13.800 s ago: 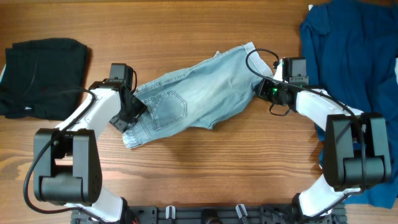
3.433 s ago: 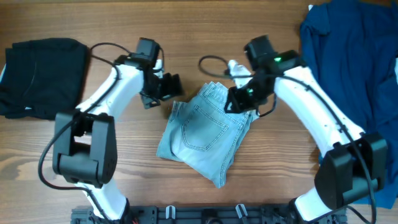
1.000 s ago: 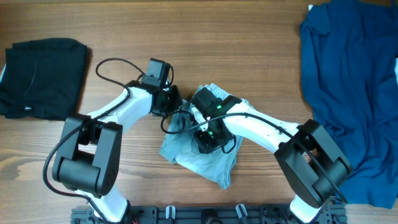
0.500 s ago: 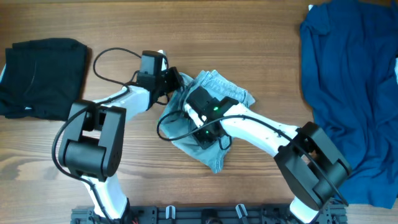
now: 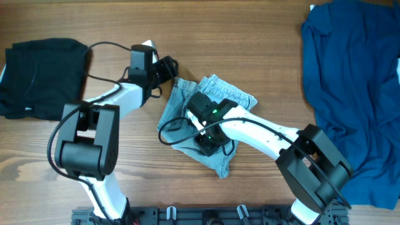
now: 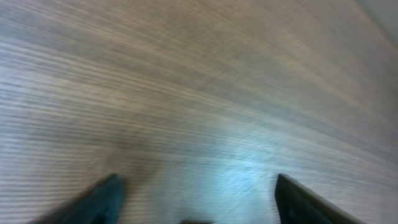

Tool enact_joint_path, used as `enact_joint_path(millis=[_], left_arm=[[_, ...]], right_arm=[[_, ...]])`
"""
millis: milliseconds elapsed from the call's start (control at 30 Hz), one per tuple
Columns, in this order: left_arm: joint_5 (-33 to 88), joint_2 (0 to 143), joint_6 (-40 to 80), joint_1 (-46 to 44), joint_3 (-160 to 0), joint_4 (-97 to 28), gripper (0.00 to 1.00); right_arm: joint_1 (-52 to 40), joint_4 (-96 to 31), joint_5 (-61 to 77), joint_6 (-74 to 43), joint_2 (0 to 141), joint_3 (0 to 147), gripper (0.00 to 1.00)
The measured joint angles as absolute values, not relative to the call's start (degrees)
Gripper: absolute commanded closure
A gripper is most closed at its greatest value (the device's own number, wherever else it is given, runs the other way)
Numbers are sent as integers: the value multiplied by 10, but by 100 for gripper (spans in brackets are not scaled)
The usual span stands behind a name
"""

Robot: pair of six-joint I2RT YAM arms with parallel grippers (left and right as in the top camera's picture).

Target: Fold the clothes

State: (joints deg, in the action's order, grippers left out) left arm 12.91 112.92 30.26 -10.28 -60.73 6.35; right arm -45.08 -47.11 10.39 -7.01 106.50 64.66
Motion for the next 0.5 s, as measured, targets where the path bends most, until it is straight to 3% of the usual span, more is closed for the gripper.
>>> enact_joint_path(millis=[33,100,133,167,200,333,500], left_arm=[[134,1129,289,-97,-608,45,13],[158,1099,256,-84,-610,-6,32],[173,1077,244,-78,-610,-22,43],[186,1053,236,-75,-610,-34,44],[200,1020,230,-73,-610,-43,43],[240,998,215,-103,-611,-87,29],[254,1020,187,-177,-611,-96,26]], right_arm=[[-451,-480,97,-81,1065,653,54],[-444,-507,60,-114,1055,679,50],[-434,-516,37,-133,1038,696,36],[-426,-522,25,-145,1022,704,7],[-403,-540,0,-183,980,720,0],[-287,-604,-35,-298,901,736,0],[-197,-575,16,-327,903,693,1]])
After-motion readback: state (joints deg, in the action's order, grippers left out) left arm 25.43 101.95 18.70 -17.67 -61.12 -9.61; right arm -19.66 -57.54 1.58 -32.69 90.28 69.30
